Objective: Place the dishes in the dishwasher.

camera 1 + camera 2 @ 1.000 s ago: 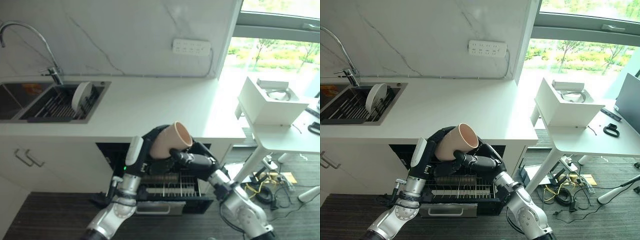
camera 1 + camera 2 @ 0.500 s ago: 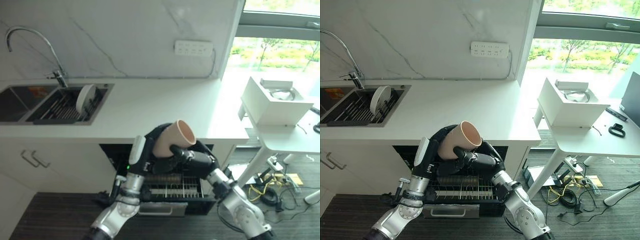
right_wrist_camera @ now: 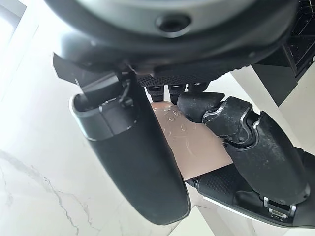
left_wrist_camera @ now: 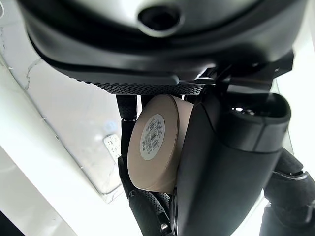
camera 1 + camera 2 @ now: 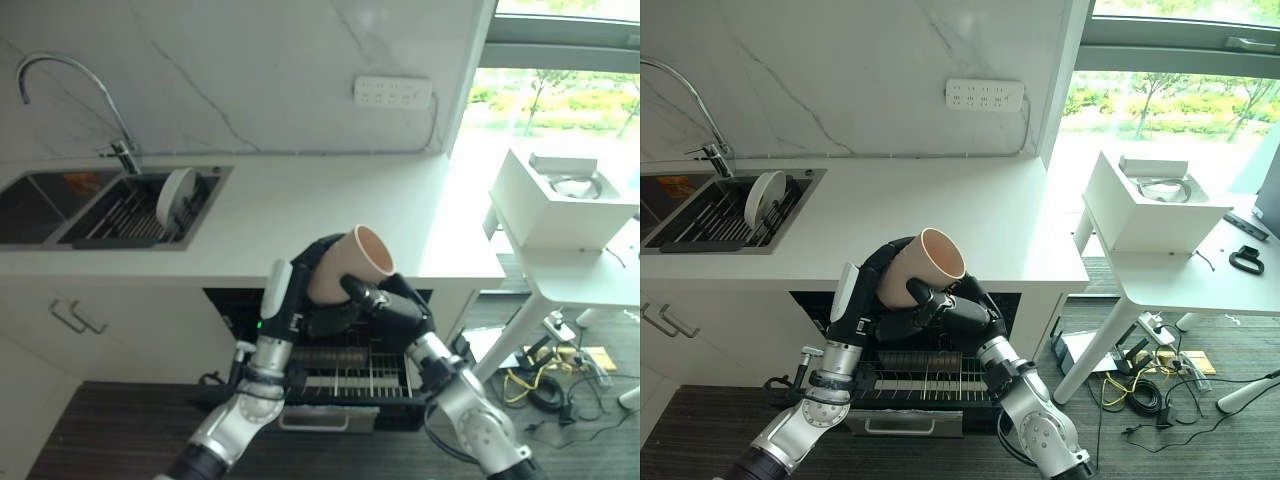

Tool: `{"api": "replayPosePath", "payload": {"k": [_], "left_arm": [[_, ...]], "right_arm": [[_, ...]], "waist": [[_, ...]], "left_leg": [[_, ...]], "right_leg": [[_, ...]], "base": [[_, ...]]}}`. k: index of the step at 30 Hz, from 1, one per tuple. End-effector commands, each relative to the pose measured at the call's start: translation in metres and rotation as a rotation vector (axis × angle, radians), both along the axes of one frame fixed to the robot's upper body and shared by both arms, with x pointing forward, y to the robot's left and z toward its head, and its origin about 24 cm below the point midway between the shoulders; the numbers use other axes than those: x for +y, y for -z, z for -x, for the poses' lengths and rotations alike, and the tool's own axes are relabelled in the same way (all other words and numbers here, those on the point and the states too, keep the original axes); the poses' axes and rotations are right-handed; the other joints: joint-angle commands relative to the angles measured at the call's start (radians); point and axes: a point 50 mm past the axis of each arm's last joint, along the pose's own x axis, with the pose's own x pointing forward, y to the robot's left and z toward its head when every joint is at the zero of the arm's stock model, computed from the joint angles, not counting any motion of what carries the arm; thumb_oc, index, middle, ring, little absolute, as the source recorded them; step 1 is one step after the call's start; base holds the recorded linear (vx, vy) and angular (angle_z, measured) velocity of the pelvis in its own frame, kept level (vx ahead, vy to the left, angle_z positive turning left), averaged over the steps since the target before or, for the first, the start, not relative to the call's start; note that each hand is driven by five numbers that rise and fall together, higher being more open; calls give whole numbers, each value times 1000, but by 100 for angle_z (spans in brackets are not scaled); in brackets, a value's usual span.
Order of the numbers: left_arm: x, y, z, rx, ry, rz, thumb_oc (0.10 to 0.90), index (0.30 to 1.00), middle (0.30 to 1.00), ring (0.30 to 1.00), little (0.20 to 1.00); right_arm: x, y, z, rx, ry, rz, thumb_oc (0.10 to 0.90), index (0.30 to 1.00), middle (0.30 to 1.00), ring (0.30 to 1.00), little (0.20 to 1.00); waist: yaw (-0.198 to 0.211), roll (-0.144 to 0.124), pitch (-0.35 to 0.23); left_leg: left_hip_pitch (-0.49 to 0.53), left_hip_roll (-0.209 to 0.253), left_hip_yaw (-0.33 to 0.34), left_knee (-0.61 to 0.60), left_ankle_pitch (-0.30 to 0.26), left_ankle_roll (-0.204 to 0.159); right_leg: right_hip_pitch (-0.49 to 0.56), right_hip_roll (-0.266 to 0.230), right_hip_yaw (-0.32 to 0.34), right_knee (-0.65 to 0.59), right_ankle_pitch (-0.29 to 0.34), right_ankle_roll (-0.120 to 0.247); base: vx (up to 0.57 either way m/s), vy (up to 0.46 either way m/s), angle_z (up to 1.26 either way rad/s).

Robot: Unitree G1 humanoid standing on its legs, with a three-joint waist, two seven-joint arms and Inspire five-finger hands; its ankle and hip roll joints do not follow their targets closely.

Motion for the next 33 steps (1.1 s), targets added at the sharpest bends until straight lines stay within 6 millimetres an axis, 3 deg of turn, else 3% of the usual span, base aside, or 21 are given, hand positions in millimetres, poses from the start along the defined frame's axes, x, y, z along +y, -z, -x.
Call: {"api": "replayPosePath", "payload": {"k": [1, 2, 12, 13, 14, 15, 21, 30, 33], "left_arm": [[-58, -34, 7, -176, 395, -44, 400, 300, 300, 300, 300], [-59, -34, 8, -174, 404, -46, 400, 300, 300, 300, 300], [-63, -29, 8, -118, 450, -54, 400, 300, 300, 300, 300], [-62, -28, 8, -113, 447, -55, 496, 444, 444, 444, 444], [-62, -28, 8, -110, 443, -60, 673, 709, 709, 709, 709], [-61, -27, 8, -108, 439, -61, 800, 900, 900, 900, 900], [-39, -23, 6, -89, 362, -75, 800, 900, 900, 900, 900], [16, -19, 6, -50, 152, -69, 800, 900, 900, 900, 900], [26, -21, 6, -49, 117, -65, 800, 900, 900, 900, 900]], "right_arm": [[33, -121, -5, -518, -118, -303, 430, 345, 345, 345, 345], [33, -122, -5, -521, -114, -298, 400, 300, 300, 300, 300], [28, -122, -9, -529, -50, -290, 400, 300, 300, 300, 300], [27, -122, -9, -528, -44, -290, 400, 300, 300, 300, 300], [25, -122, -10, -526, -35, -290, 400, 300, 300, 300, 300], [24, -122, -10, -525, -28, -289, 400, 300, 300, 300, 300], [4, -119, -14, -524, 79, -275, 400, 300, 300, 300, 300], [-33, -111, -14, -527, 239, -243, 400, 300, 300, 300, 300], [-39, -109, -14, -531, 263, -234, 400, 300, 300, 300, 300]], "waist": [[14, -16, 7], [13, -15, 6], [8, -10, 5], [8, -10, 6], [8, -10, 6], [9, -10, 6], [16, -5, 8], [38, 0, 8], [41, 1, 10]], "left_leg": [[39, 23, -24, 81, -167, 31], [38, 22, -24, 81, -167, 31], [35, 26, -16, 81, -163, 32], [35, 26, -15, 81, -163, 31], [34, 27, -15, 81, -162, 31], [34, 27, -15, 81, -162, 31], [32, 32, -13, 81, -155, 28], [28, 27, -27, 81, -153, 25], [27, 25, -29, 81, -152, 25]], "right_leg": [[57, -59, -32, 5, -38, 78], [56, -59, -31, 5, -39, 78], [58, -54, -25, 5, -46, 74], [58, -54, -25, 5, -46, 74], [58, -54, -25, 5, -46, 73], [58, -54, -26, 5, -46, 73], [62, -54, -34, 5, -46, 68], [66, -56, -40, 5, -45, 66], [67, -56, -42, 5, -45, 65]], "base": [[0, 0, 0], [0, 0, 0], [0, 0, 0], [0, 0, 0], [0, 0, 0], [0, 0, 0], [0, 0, 0], [0, 0, 0], [4, 15, 11]]}}
